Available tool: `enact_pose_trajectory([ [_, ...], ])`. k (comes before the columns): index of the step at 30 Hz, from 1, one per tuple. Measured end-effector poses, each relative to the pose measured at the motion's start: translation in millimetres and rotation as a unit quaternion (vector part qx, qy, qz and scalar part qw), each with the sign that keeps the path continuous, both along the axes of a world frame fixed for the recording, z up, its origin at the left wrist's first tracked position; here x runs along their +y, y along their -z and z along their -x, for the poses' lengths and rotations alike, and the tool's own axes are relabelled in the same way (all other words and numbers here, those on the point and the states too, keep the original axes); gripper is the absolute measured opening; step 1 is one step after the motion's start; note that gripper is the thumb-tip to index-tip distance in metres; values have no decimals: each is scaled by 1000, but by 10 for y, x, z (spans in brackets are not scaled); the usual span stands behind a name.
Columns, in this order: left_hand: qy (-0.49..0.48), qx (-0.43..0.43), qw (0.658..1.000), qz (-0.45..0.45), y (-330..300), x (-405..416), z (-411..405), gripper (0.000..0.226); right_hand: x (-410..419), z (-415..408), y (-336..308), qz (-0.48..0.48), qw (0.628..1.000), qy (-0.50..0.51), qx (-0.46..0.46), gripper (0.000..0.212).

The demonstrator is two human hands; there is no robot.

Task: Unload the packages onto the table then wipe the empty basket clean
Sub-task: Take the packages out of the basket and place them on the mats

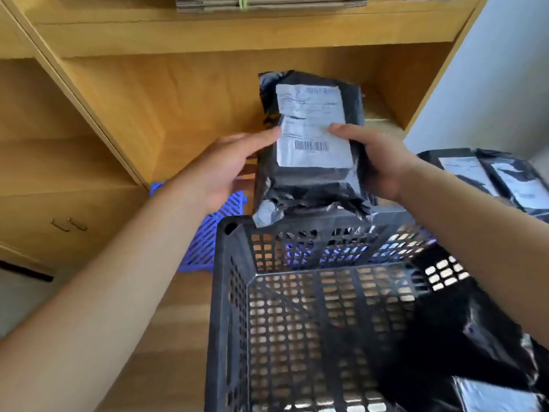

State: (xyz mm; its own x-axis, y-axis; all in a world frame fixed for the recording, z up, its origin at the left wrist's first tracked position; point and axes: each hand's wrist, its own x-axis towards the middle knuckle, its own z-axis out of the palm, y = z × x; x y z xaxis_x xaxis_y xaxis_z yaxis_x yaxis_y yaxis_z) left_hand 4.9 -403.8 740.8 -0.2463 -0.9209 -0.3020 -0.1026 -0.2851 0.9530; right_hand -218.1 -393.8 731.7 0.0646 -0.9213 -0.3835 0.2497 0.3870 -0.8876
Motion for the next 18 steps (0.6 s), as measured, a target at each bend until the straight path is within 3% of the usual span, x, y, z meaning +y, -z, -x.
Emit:
enact_pose_trajectory([
  [3, 42, 35, 995, -78, 41, -175, -18, 31, -105, -173, 52, -3, 999, -30, 18, 39],
  [6, 43, 58, 992, -107, 166, -340, -102, 23, -203, -169, 141, -5, 998, -41, 38, 55],
  [8, 13, 74, 990, -121, 279, -488, -184, 25, -251, -40, 224, -18, 991, 6, 134, 61],
  [10, -29, 106, 985, -137, 449, -662, -254, 33, -261, 186, 396, -4, 945, 52, 323, 49],
  [12, -73, 141, 977, -144, 632, -827, -283, 35, -213, 421, 595, 7, 848, 65, 527, 31],
  [13, -90, 154, 972, -150, 732, -894, -265, 31, -176, 484, 661, -9, 810, 64, 583, 26],
  [15, -99, 161, 967, -170, 954, -1005, -175, 20, -136, 510, 769, -36, 777, 52, 626, 25],
  [18, -67, 106, 971, -206, 1324, -1100, 29, 11, -162, 466, 853, -35, 737, 21, 675, 21],
])
